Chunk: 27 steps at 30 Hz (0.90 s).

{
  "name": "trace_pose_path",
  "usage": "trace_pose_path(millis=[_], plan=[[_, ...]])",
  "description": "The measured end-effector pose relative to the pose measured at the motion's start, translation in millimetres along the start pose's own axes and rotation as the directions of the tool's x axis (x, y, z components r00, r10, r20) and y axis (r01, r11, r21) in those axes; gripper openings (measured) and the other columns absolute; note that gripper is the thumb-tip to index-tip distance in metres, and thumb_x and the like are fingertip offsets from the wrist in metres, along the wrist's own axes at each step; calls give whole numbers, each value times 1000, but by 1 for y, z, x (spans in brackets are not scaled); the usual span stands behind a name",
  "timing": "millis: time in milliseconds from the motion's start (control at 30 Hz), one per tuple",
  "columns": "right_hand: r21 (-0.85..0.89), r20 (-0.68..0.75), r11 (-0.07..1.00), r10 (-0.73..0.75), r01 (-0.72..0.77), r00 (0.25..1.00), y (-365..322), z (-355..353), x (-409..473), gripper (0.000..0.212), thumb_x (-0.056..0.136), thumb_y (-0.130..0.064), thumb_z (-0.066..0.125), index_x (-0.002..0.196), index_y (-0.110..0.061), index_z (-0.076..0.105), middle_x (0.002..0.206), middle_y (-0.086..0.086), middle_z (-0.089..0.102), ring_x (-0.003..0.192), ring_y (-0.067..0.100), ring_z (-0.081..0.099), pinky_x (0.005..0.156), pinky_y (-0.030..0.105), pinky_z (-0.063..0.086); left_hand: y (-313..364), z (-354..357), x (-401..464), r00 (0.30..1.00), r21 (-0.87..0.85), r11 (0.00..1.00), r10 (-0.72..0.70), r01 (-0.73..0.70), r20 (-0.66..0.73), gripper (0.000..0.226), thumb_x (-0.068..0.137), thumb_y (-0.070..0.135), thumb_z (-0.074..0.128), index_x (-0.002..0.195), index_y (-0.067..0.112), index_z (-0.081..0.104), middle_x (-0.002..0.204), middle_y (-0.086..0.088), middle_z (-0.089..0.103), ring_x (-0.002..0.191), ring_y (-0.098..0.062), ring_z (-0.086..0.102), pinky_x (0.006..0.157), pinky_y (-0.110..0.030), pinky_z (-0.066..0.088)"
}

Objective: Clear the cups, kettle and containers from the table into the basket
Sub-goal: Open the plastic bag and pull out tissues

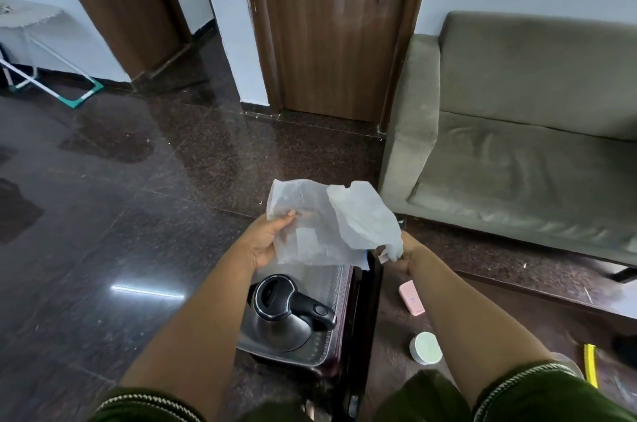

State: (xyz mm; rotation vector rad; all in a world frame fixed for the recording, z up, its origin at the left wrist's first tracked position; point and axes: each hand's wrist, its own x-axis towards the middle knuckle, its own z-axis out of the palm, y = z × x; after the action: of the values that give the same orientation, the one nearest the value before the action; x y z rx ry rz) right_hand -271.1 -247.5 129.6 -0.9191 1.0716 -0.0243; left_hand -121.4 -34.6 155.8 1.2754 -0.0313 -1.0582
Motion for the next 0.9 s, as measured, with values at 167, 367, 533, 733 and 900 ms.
trace_pose_path(millis=[167,367,533,733,900], plan=[[-189,69,981,53,-39,996,16,23,25,30,99,8,31,109,10,59,87,22,71,81,21,70,75,19,55,-13,-39,34,971,252,967,30,31,-236,19,87,15,68,105,7,67,113,-19,69,84,-26,71,69,-37,59],[-229,-92,973,-4,-17,996,68,69,90,34,86,-3,68,118,3,61,104,21,68,81,30,70,68,38,59,-49,-100,87,912,714,668,131,208,-389,47,84,12,67,125,15,46,113,-12,63,93,-27,60,77,-42,51],[-649,-248,756,-111,-80,962,115,96,142,43,96,-27,54,133,-5,51,125,16,60,113,34,57,90,31,45,-75,-135,126,982,880,469,113,81,-150,98,73,4,78,150,19,20,135,-10,48,123,-28,49,104,-40,41],[-683,-310,713,-87,-158,947,156,106,182,29,92,-12,55,119,-2,58,115,16,65,105,33,62,77,28,44,-116,-167,161,999,1000,2,-42,-22,22,57,86,12,66,137,11,41,141,-11,35,120,-34,52,99,-42,44],[-760,-345,591,-14,-271,938,164,104,193,31,93,-14,49,120,0,59,121,17,62,112,32,59,80,29,43,-134,-172,172,992,975,-208,-114,-74,51,46,95,17,47,139,14,34,145,-12,33,122,-34,49,95,-44,44]])
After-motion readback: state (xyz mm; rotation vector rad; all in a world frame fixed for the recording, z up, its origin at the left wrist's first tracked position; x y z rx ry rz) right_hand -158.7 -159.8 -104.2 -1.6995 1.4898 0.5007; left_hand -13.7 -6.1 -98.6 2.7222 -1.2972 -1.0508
